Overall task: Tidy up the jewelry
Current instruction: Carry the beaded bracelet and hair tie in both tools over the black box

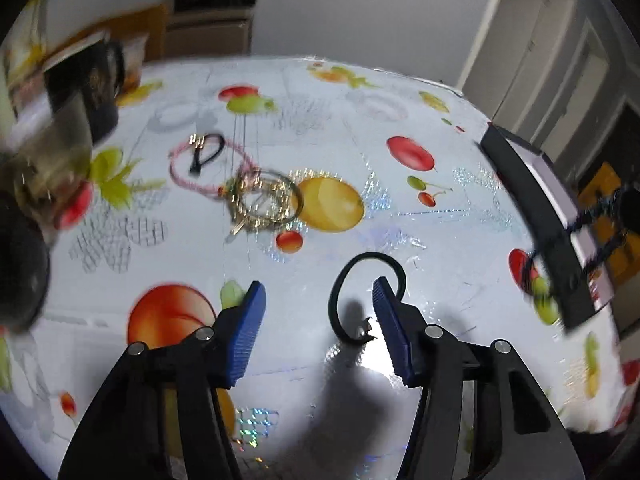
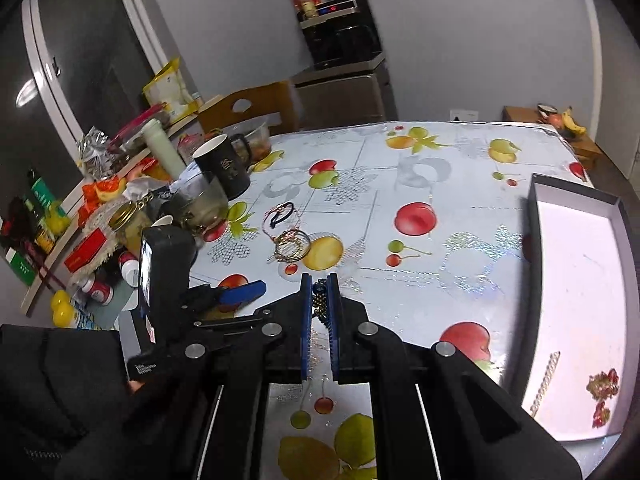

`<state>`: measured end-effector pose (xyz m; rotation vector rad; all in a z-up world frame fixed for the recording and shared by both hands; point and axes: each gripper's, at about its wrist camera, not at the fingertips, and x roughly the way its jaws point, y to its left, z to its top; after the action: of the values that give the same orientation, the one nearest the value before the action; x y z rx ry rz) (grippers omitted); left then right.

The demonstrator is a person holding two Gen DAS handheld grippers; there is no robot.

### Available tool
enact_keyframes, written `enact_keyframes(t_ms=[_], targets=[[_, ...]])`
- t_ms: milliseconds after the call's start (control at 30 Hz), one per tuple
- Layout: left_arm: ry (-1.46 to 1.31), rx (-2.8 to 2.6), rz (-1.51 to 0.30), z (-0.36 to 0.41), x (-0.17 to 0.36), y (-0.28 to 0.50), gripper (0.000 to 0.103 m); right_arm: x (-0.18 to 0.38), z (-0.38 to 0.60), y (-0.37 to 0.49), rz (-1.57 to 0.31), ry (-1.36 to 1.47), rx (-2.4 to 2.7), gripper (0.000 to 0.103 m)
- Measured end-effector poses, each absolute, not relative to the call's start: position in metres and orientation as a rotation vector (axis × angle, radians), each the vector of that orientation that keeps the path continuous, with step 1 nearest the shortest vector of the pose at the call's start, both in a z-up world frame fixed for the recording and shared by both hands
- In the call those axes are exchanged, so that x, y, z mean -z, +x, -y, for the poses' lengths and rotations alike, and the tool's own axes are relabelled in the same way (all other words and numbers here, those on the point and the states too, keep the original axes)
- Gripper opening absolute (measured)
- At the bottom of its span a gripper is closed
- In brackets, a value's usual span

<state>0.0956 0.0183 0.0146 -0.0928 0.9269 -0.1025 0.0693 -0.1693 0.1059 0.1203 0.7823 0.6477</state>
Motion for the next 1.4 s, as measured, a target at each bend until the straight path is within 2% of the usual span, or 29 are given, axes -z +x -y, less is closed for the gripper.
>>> enact_keyframes(t_ms=[33,100,133,300,333,400,700,1033,1400], targets=[[-0.080,0.102,-0.922,-0.020,-0.015,0.093,0.057,-0.106,0.171,0.068,-0.780,0.124,-0.642,0.007],[-0.015,0.082,-0.918,-0.015,-0.012,0.094,0.045,-0.106,0.176,0.067,-0.774,0.129,-0.632,0.007],[0.035,0.060,-0.909,-0.012,-0.010,0.094,0.028,-0.106,0.177,0.066,-0.773,0.131,-0.627,0.007],[0.114,0.063,-0.898,-0.004,-0.011,0.092,0.017,-0.106,0.188,0.063,-0.765,0.158,-0.596,0.007],[0.123,0.060,-0.897,-0.003,-0.011,0.091,0.009,-0.106,0.191,0.062,-0.766,0.164,-0.591,0.007],[0.136,0.040,-0.897,-0.003,-0.011,0.092,0.002,-0.107,0.196,0.060,-0.763,0.171,-0.574,0.007],[0.112,0.039,-0.883,0.007,-0.025,0.087,0.002,-0.113,0.221,0.049,-0.729,0.163,-0.513,0.007],[0.050,0.108,-0.798,0.068,-0.078,0.079,0.002,-0.122,0.279,0.047,-0.684,0.206,-0.402,0.007],[0.008,0.202,-0.759,0.141,-0.094,0.089,0.002,-0.130,0.356,0.047,-0.690,0.178,-0.294,0.007]])
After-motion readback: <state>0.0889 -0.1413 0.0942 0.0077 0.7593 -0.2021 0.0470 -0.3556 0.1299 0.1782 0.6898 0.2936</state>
